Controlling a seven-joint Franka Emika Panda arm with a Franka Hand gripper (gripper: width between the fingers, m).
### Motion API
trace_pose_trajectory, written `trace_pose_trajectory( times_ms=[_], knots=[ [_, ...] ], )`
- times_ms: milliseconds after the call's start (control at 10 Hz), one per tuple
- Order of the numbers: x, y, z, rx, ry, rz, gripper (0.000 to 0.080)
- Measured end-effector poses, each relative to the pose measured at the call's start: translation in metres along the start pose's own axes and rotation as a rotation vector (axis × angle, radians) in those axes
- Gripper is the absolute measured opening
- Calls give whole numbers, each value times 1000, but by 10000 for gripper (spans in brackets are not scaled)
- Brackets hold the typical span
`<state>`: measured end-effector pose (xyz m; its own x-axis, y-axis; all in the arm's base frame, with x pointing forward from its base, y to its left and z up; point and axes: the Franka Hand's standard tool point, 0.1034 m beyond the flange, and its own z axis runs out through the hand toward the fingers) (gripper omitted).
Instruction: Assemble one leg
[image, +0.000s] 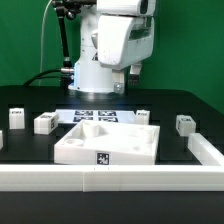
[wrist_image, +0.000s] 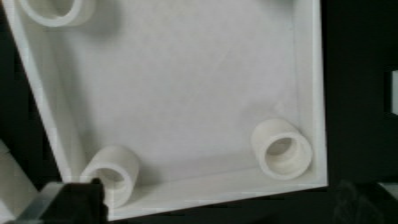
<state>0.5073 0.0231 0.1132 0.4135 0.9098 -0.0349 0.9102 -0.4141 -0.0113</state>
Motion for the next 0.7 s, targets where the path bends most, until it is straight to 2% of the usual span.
trace_pose_trajectory(
  times_ms=[100, 300, 400, 700],
  knots=[
    [2, -3, 4, -6, 7, -9, 649],
    [4, -26, 28, -21, 31, -36, 649],
    [2, -35, 40, -8, 30, -39, 649],
    [-1, -38, 74, -21, 56, -28, 649]
  ],
)
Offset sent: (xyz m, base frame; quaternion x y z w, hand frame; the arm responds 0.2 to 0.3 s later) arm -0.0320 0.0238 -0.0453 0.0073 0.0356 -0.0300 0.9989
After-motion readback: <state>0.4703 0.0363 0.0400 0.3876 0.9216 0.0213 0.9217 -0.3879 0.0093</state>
